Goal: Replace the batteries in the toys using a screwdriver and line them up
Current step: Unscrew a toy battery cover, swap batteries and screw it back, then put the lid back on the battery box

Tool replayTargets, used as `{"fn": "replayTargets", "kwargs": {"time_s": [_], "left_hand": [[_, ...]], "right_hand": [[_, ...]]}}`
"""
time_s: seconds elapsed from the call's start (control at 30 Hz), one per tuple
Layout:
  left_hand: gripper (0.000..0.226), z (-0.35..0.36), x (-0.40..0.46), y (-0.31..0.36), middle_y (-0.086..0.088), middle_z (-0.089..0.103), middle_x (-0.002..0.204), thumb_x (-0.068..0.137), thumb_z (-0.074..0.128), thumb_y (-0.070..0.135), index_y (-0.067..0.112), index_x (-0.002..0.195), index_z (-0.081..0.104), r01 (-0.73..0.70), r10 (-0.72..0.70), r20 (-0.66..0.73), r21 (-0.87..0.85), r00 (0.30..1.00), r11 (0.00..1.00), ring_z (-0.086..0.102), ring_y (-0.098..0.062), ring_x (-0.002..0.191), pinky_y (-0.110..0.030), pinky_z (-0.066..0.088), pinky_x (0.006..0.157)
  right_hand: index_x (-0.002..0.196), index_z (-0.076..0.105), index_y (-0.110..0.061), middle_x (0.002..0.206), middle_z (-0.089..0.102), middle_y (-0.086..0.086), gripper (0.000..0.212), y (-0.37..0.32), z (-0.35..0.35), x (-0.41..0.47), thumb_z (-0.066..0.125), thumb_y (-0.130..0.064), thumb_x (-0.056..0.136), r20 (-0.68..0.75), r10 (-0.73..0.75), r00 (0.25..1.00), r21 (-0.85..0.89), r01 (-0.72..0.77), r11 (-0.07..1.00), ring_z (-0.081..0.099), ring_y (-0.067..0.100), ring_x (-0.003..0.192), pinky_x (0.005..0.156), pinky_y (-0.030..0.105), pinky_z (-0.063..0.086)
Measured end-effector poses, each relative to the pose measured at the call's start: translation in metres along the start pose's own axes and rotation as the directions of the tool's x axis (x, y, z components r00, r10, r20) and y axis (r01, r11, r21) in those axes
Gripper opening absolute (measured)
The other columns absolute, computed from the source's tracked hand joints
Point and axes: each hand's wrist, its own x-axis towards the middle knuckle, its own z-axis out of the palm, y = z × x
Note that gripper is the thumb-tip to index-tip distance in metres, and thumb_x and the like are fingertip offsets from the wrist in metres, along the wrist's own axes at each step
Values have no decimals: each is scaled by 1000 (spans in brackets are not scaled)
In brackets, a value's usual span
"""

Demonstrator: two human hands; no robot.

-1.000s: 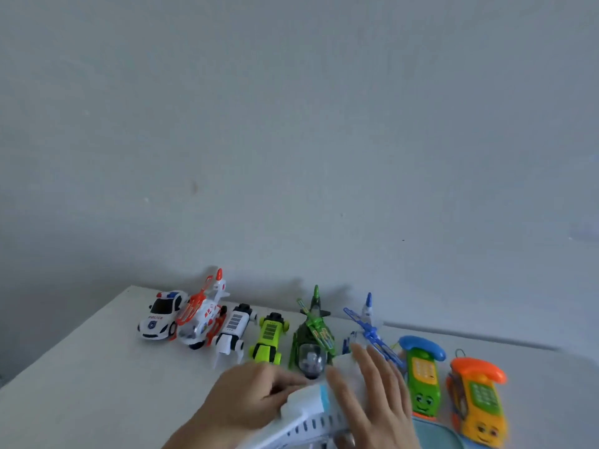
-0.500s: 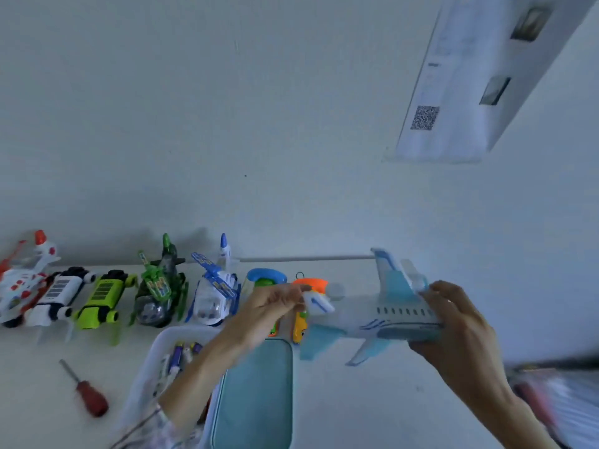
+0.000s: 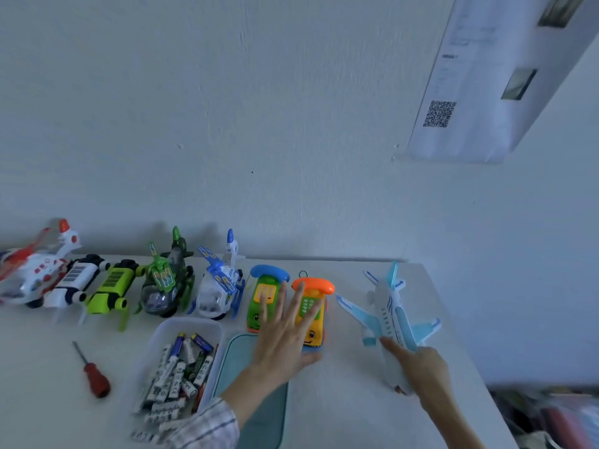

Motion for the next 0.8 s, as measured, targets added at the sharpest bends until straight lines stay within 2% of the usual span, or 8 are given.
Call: {"fn": "replayTargets", "kwargs": {"time_s": [0.13, 0.17, 0.27, 0.33, 0.5, 0.6, 0.7, 0.8], "left_hand": [[108, 6, 22, -1, -13, 24, 157, 56, 76, 70, 30, 147, 33, 70, -72, 75, 35, 995, 997, 31, -46, 137, -73, 17, 103], [105, 6, 27, 0, -12, 16, 159, 62, 73, 68, 31, 150, 27, 80, -83, 72, 34, 994, 996, 25, -45, 139, -73, 14, 103], [94, 10, 37, 1, -4, -31, 153, 87, 51, 63, 38, 146, -17, 107, -109, 36, 61, 993, 992, -17, -40, 143, -65, -18, 102], [91, 10, 40, 4, -3, -37, 150, 90, 48, 60, 38, 144, -22, 118, -119, 16, 49, 993, 992, -23, -39, 142, -62, -24, 100], [94, 5, 30, 3, -6, -26, 156, 86, 49, 65, 34, 150, -12, 95, -96, 23, 37, 995, 995, -17, -38, 144, -58, -25, 103], [88, -10, 6, -4, -12, 21, 158, 78, 53, 70, 27, 150, 25, 66, -67, 18, 35, 998, 997, 24, -39, 142, -62, 1, 108], [69, -27, -26, -22, -7, 37, 152, 84, 40, 65, 28, 142, 38, 64, -67, -119, -27, 991, 998, 30, -34, 141, -69, 17, 107], [53, -38, -62, -50, -2, 43, 148, 92, 33, 63, 31, 132, 46, 107, -150, -279, -164, 948, 981, 27, -27, 141, -65, 20, 105]], "right_hand": [[105, 64, -9, 77, 64, 5, 60, -8, 16, 7, 63, -61, 76, -76, -71, 995, -154, 59, 986, 65, 20, 55, 49, 30, 53], [108, 64, -10, 78, 63, 3, 62, -10, 18, 9, 60, -64, 76, -95, -88, 992, -183, 69, 981, 64, 19, 59, 49, 29, 50], [116, 61, -10, 82, 61, 2, 66, -21, 21, 14, 56, -65, 79, -102, -92, 990, -224, 67, 972, 60, 17, 66, 50, 26, 43], [119, 59, -10, 83, 61, 3, 68, -26, 22, 18, 56, -65, 79, -103, -89, 991, -229, 64, 971, 61, 18, 67, 53, 27, 47], [118, 59, -10, 78, 59, 1, 75, -30, 18, 21, 49, -73, 79, -85, -96, 992, -299, 67, 952, 61, 15, 65, 50, 26, 47], [116, 53, -10, 91, 59, 4, 79, -32, 11, 9, 43, -78, 77, -159, -165, 973, -410, 87, 908, 60, 22, 81, 58, 28, 41], [110, 53, -10, 104, 53, 10, 64, -31, 21, -12, 56, -65, 78, -343, -438, 831, -481, 245, 842, 49, 33, 99, 78, 40, 39], [89, 58, -15, 91, 55, 6, 31, -21, 58, -37, 74, -38, 76, -277, -656, 702, -337, 569, 750, 50, 31, 86, 72, 40, 38]]}}
